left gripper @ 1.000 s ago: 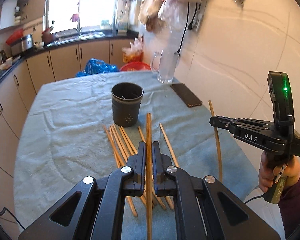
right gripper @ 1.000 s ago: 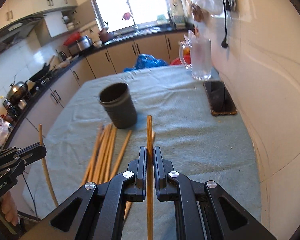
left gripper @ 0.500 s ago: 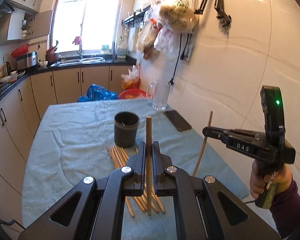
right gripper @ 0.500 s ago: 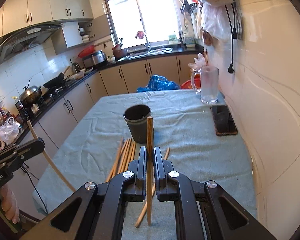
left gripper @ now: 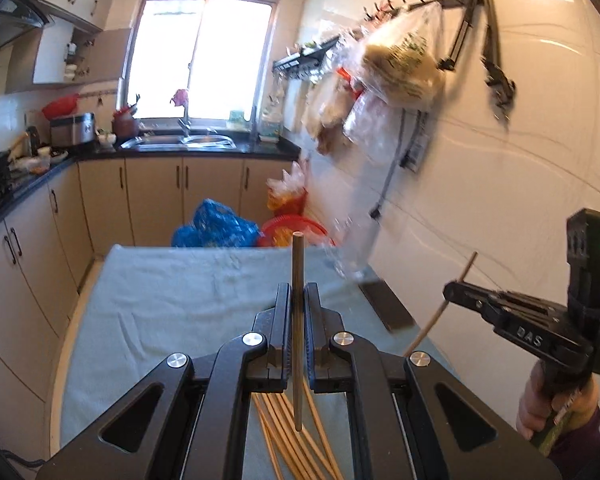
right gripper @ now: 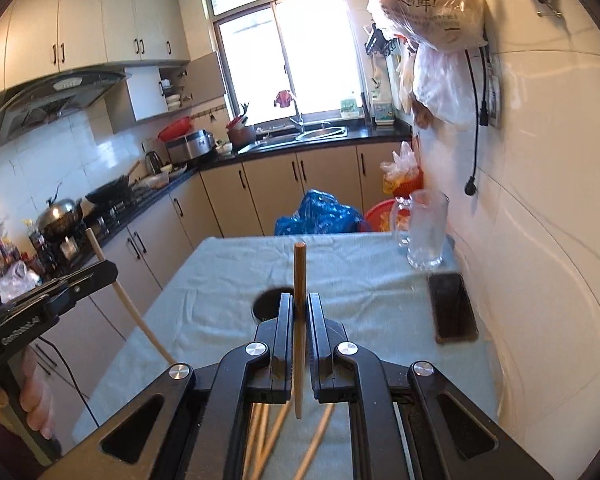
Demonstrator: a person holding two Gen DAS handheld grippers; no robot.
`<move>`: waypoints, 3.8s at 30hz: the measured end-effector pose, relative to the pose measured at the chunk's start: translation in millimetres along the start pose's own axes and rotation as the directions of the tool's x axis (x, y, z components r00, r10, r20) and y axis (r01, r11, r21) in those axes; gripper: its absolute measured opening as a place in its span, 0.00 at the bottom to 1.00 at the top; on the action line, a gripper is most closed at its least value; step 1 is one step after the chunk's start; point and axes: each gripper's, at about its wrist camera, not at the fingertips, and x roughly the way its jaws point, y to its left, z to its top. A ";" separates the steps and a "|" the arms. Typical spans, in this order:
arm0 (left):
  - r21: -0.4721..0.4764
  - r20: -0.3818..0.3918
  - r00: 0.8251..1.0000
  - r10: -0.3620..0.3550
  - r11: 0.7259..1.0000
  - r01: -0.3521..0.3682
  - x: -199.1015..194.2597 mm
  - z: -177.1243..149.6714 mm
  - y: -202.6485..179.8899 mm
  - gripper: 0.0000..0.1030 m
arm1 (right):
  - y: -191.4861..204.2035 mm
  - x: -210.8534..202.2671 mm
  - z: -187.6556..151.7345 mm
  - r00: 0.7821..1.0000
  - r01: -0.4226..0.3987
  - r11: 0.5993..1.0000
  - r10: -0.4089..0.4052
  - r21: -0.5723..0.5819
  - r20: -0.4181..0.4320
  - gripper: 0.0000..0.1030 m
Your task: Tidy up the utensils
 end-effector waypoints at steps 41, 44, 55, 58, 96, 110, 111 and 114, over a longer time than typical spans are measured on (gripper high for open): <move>-0.009 0.010 0.992 0.126 0.992 -0.126 48.0 28.1 35.2 0.57 | -48.6 130.0 24.0 0.992 0.035 0.983 -0.012 0.179 -0.129 0.49; -0.049 0.014 0.993 0.114 0.992 -0.113 19.2 16.6 44.6 0.60 | -48.6 111.6 16.1 0.991 0.040 0.985 -0.018 0.167 -0.134 0.53; -0.099 -0.212 0.971 0.114 0.986 -0.137 21.7 -106.0 69.2 0.65 | -59.8 76.4 -95.3 0.939 0.079 0.991 -0.038 0.106 -0.341 0.63; -0.083 -0.311 0.946 0.092 0.989 -0.124 46.0 -143.8 63.2 0.55 | -66.3 84.7 -131.3 0.917 0.079 0.989 -0.022 0.127 -0.399 0.63; -0.062 -0.614 0.787 0.049 0.992 -0.110 70.6 -214.1 56.0 0.20 | -55.7 92.8 -199.5 0.858 0.119 0.990 -0.064 0.075 -0.510 0.19; -0.027 -0.638 0.765 0.084 0.991 -0.132 148.7 -179.8 67.7 0.26 | -63.8 161.3 -157.0 0.821 0.147 0.989 -0.133 -0.019 -0.555 0.19; -0.028 -0.639 0.765 0.084 0.991 -0.131 151.0 -178.5 68.6 0.26 | -63.0 164.5 -154.6 0.819 0.151 0.988 -0.139 -0.025 -0.557 0.19; -0.007 -0.637 0.765 0.098 0.991 -0.133 159.5 -174.1 68.0 0.26 | -60.5 182.1 -144.4 0.805 0.162 0.984 -0.172 -0.069 -0.567 0.19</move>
